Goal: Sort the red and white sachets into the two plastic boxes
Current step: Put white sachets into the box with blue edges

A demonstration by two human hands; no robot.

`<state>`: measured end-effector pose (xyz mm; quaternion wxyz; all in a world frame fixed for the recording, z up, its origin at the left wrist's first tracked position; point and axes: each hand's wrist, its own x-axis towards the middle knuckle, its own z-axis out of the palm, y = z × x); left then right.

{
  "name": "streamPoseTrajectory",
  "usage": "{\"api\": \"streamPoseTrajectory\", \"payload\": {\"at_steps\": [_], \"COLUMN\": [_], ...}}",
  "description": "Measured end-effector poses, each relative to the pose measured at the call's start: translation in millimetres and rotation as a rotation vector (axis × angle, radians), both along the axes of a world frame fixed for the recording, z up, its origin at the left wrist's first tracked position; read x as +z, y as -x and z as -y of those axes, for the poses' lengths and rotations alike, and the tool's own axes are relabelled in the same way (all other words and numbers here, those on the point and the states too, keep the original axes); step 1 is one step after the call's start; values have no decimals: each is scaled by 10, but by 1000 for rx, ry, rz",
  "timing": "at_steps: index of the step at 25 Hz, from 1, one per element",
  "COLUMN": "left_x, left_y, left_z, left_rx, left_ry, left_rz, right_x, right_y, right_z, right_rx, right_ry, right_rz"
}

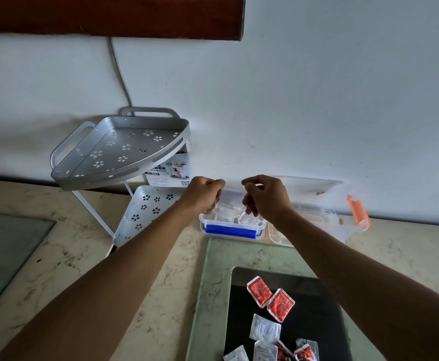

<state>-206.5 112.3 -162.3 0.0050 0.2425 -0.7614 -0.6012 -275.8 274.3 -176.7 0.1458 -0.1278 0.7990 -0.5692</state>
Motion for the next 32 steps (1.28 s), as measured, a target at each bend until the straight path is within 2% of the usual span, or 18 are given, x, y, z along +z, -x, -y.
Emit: {"api": "streamPoseTrajectory", "payload": {"at_steps": [8,14,20,26,28,32], "left_x": [-63,-384,-674,-891,-947,-1053], "left_y": [170,314,1,-672,-863,-981], "left_z": [-26,3,-40,-195,-267,-258], "left_rx": [27,-17,62,135,157,188], "left_ry": [-26,47,-123,-342,-365,-377], "left_rz": [-50,29,47,-21,-21,-36], "right_x": [-27,-351,-698,-832,-854,-910], "right_y": [133,262,-24,-651,-810,-900], "right_z": [35,37,-44,-69,-102,-69], "right_rx": [-52,-50,5,-54,-36,-37], "right_ry": [26,12,45,239,265,270], "right_rz": [-24,36,262,759,802,743]}}
